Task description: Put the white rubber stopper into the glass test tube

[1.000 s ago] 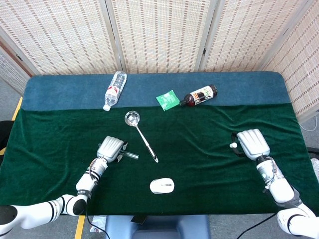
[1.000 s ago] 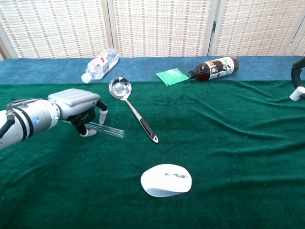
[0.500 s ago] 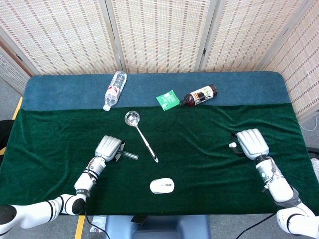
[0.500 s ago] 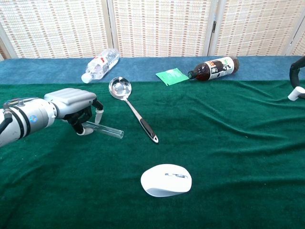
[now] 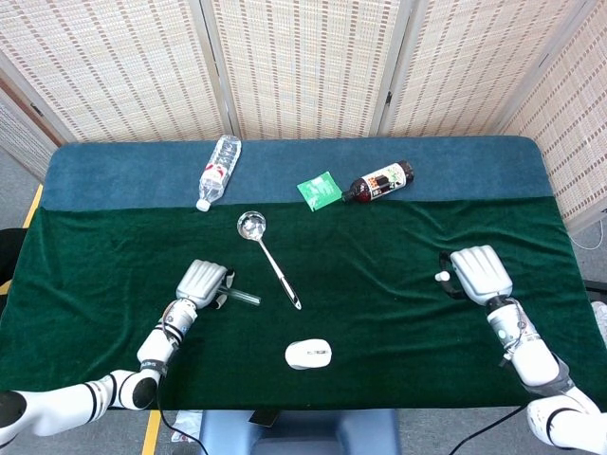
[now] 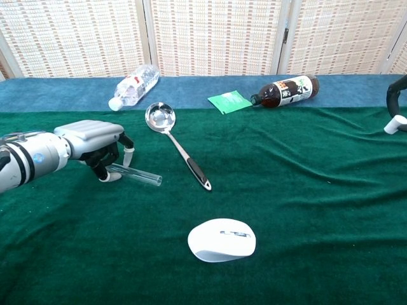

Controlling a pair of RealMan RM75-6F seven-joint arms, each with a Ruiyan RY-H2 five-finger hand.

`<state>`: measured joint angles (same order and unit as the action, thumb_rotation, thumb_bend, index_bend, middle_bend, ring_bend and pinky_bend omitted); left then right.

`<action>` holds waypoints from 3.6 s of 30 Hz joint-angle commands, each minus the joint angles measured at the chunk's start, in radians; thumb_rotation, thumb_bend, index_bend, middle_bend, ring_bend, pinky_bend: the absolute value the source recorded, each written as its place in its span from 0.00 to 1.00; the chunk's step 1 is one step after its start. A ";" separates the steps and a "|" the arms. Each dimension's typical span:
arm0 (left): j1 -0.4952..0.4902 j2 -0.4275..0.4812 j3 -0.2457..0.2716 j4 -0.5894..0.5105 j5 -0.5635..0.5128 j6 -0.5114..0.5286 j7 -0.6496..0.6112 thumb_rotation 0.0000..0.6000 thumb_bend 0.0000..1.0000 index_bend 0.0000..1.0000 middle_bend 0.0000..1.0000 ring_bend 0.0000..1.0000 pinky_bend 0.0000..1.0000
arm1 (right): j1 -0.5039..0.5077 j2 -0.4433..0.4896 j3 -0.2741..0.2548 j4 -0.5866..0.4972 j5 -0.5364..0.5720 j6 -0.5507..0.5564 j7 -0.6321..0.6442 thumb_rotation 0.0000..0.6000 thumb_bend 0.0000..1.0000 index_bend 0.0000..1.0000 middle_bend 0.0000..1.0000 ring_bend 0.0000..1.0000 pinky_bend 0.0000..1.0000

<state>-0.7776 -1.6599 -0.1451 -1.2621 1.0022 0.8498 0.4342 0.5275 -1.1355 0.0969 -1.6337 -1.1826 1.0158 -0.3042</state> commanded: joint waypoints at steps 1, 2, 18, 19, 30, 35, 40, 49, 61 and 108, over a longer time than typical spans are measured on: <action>0.010 0.021 -0.015 -0.028 0.001 0.008 -0.040 1.00 0.46 0.63 0.88 0.84 0.84 | -0.005 0.011 0.007 -0.016 -0.012 0.014 0.017 0.93 0.52 0.65 1.00 1.00 1.00; 0.014 0.034 -0.022 -0.046 0.000 0.007 -0.060 1.00 0.47 0.63 0.88 0.84 0.84 | -0.007 0.018 0.011 -0.025 -0.021 0.020 0.029 0.93 0.52 0.65 1.00 1.00 1.00; 0.060 0.223 -0.107 -0.386 0.016 -0.009 -0.346 1.00 0.48 0.64 0.88 0.84 0.84 | 0.056 0.062 0.085 -0.176 -0.196 0.020 0.241 0.97 0.53 0.66 1.00 1.00 1.00; 0.059 0.228 -0.108 -0.400 0.016 -0.011 -0.354 1.00 0.48 0.64 0.88 0.84 0.84 | 0.064 0.059 0.090 -0.184 -0.202 0.017 0.246 0.97 0.53 0.66 1.00 1.00 1.00; 0.036 0.280 -0.142 -0.524 -0.016 -0.069 -0.470 1.00 0.49 0.65 0.88 0.84 0.85 | 0.155 0.016 0.133 -0.268 -0.245 -0.023 0.239 0.98 0.53 0.67 1.00 1.00 1.00; 0.021 0.275 -0.147 -0.534 -0.035 -0.084 -0.507 1.00 0.49 0.65 0.88 0.84 0.85 | 0.183 -0.009 0.142 -0.296 -0.251 -0.030 0.221 0.98 0.53 0.67 1.00 1.00 1.00; 0.013 0.268 -0.154 -0.543 -0.038 -0.100 -0.553 1.00 0.50 0.65 0.88 0.84 0.85 | 0.209 -0.038 0.148 -0.308 -0.246 -0.036 0.196 0.98 0.54 0.67 1.00 1.00 1.00; 0.001 0.258 -0.148 -0.542 -0.029 -0.091 -0.576 1.00 0.50 0.65 0.88 0.84 0.85 | 0.236 -0.074 0.150 -0.312 -0.225 -0.040 0.170 0.98 0.54 0.67 1.00 1.00 1.00; -0.013 0.259 -0.135 -0.541 -0.036 -0.086 -0.584 1.00 0.50 0.65 0.88 0.84 0.85 | 0.241 -0.077 0.138 -0.310 -0.219 -0.031 0.167 0.98 0.54 0.67 1.00 1.00 1.00; -0.041 0.279 -0.113 -0.539 -0.069 -0.083 -0.596 1.00 0.52 0.67 0.88 0.84 0.85 | 0.323 -0.151 0.120 -0.261 -0.093 -0.086 0.036 0.98 0.54 0.67 1.00 1.00 1.00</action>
<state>-0.8189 -1.3810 -0.2581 -1.8011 0.9336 0.7665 -0.1619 0.8499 -1.2858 0.2174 -1.8950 -1.2758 0.9294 -0.2676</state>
